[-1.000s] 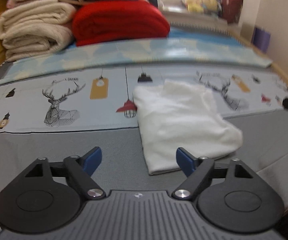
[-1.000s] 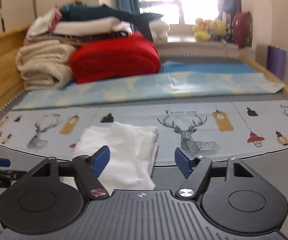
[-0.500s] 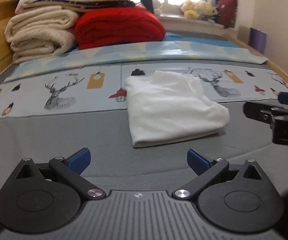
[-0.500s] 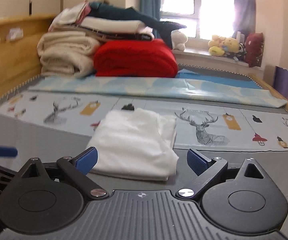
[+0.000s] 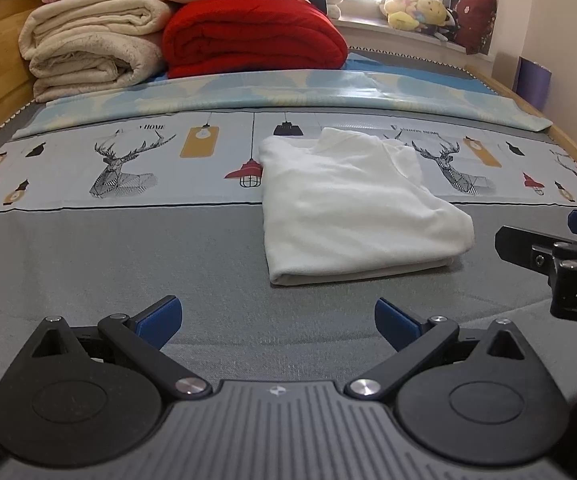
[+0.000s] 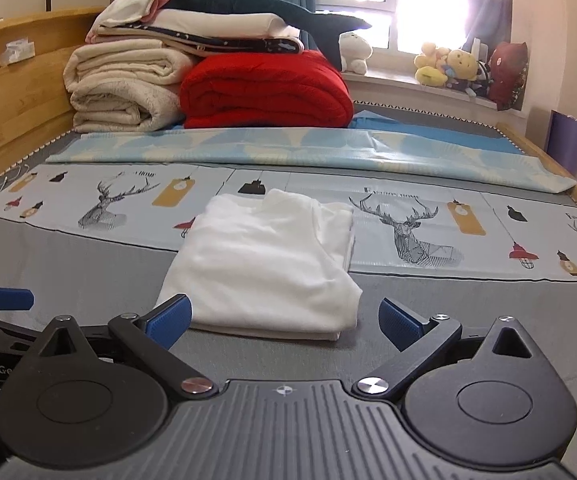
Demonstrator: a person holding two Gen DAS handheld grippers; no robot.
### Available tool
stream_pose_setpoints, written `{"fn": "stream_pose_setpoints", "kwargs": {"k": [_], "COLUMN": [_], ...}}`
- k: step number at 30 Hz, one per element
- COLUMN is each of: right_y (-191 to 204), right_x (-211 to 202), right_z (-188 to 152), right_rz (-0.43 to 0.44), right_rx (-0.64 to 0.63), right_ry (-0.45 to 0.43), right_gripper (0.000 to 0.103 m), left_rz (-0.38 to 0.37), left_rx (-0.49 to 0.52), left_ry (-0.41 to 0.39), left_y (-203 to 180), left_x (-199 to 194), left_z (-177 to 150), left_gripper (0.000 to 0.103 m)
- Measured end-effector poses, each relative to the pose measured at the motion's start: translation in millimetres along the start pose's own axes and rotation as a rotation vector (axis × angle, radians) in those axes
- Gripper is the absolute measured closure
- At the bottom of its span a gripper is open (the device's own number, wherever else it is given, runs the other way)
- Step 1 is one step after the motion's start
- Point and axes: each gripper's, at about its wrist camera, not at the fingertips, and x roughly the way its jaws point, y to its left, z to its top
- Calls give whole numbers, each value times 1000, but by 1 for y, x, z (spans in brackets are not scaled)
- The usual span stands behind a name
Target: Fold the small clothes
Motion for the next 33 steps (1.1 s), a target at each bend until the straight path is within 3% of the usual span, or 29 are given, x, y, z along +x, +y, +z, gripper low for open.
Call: {"fn": "stream_pose_setpoints", "kwargs": {"k": [33], "right_y": [3], "right_x": [5], "right_z": [-2], "right_rz": [3], "right_rx": [-38], "right_ry": [21], "right_gripper": [3], "left_rz": [-1], "left_rx": [-4], "left_ry": [-2], "left_y": [-2], "left_x": [5], "left_z": [-1], "left_gripper": [0]}}
